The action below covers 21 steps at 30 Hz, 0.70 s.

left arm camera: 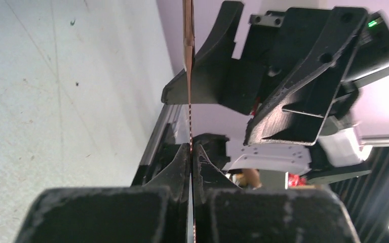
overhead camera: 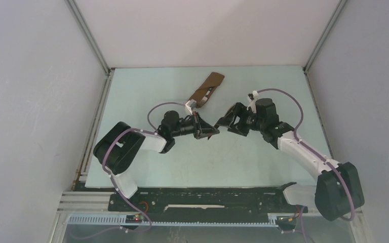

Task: Fold the napkin into a case and place the utensils inside
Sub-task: Pass from the left arm to the right

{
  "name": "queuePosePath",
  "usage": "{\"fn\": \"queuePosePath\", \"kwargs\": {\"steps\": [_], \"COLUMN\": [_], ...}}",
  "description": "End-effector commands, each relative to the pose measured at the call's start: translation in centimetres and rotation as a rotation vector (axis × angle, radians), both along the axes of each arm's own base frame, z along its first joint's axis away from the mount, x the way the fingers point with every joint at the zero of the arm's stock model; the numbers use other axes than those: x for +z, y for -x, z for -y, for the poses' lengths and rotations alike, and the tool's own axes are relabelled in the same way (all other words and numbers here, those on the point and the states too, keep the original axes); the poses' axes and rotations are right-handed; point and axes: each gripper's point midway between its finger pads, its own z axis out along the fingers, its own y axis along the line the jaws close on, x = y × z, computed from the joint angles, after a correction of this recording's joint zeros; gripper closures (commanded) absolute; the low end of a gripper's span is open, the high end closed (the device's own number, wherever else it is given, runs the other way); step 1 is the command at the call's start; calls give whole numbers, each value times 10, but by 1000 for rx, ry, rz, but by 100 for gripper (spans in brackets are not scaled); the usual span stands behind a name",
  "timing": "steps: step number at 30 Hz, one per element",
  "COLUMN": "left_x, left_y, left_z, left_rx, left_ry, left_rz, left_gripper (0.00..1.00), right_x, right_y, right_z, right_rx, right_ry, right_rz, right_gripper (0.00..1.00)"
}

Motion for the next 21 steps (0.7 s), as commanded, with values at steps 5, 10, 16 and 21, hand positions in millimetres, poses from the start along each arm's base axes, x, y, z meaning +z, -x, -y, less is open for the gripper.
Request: {"fn": "queuePosePath", "kwargs": {"steps": [5, 10, 16, 21], "left_x": [86, 100, 108, 110], "left_y": [-14, -17, -17, -20], "left_z": [-35, -48, -52, -51], "left_rx": [204, 245, 248, 258], "left_ry": [255, 302, 346, 350], "left_rz": [132, 148, 142, 143], "left_gripper": [100, 100, 100, 100], "right_x": [73, 88, 82, 79], "right_y": [-26, -32, -37, -34], "right_z": [-45, -61, -68, -79], "right_rx": [63, 106, 124, 163], "right_ry": [-387, -522, -572, -626], "right_rz": [179, 214, 192, 160], "right_gripper": [36, 53, 57, 71]}}
